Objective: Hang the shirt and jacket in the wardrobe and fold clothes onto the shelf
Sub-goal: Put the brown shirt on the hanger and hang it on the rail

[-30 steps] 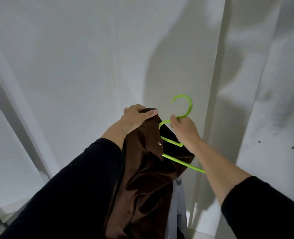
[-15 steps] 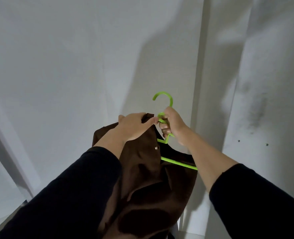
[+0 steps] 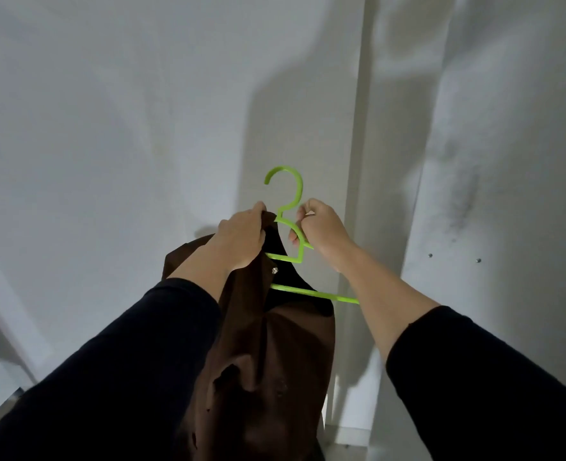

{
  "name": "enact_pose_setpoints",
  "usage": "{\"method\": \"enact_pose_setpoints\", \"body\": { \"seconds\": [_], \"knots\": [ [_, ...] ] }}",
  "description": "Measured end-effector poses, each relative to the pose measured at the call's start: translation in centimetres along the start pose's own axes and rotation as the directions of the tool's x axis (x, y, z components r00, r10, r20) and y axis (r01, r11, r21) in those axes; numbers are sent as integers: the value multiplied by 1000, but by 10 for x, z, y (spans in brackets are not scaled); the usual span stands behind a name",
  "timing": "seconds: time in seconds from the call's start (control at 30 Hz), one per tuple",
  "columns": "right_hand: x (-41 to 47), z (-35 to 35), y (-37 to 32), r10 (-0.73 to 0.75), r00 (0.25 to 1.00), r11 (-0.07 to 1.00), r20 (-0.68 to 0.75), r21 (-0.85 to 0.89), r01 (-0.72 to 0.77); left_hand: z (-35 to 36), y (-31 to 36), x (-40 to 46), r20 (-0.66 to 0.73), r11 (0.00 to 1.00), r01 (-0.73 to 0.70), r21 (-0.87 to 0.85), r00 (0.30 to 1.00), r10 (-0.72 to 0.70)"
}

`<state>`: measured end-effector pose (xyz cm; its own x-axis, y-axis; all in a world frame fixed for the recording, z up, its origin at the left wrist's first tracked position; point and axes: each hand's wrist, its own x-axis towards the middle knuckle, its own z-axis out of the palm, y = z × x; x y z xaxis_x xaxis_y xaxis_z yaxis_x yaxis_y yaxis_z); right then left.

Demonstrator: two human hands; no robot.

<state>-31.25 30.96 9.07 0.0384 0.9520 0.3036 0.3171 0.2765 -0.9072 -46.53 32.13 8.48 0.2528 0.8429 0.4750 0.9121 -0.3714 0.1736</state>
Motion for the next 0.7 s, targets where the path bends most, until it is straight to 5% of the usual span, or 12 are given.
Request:
{"method": "enact_pose_setpoints", "body": {
  "seconds": [0.07, 0.13, 0.2, 0.3, 0.47, 0.6, 0.7],
  "knots": [
    [-4, -3, 9, -92, 994, 951, -57, -302, 71, -3, -4, 2, -41, 998, 60, 0, 997, -60],
    [-10, -4, 25, -227, 962, 788, -149, -609, 91, -7, -9, 3, -68, 993, 117, 14, 991, -116],
    [-18, -3, 38, -353, 905, 674, -237, -736, 70, -11, -11, 4, -92, 986, 160, 37, 983, -156],
    [-29, 8, 50, -518, 818, 585, -250, -801, 126, -18, -10, 6, -113, 976, 216, 21, 971, -212],
    [-45, 32, 64, -379, 898, 739, -223, -657, 149, -20, -2, 9, -111, 976, 216, 6, 971, -214],
    [-52, 46, 74, -542, 805, 655, -241, -722, 224, -23, -3, 8, -174, 969, 241, -44, 954, -245],
    [-51, 51, 80, -411, 877, 671, -249, -734, 106, -24, 1, 8, -166, 971, 229, -65, 957, -237]
  ]
}}
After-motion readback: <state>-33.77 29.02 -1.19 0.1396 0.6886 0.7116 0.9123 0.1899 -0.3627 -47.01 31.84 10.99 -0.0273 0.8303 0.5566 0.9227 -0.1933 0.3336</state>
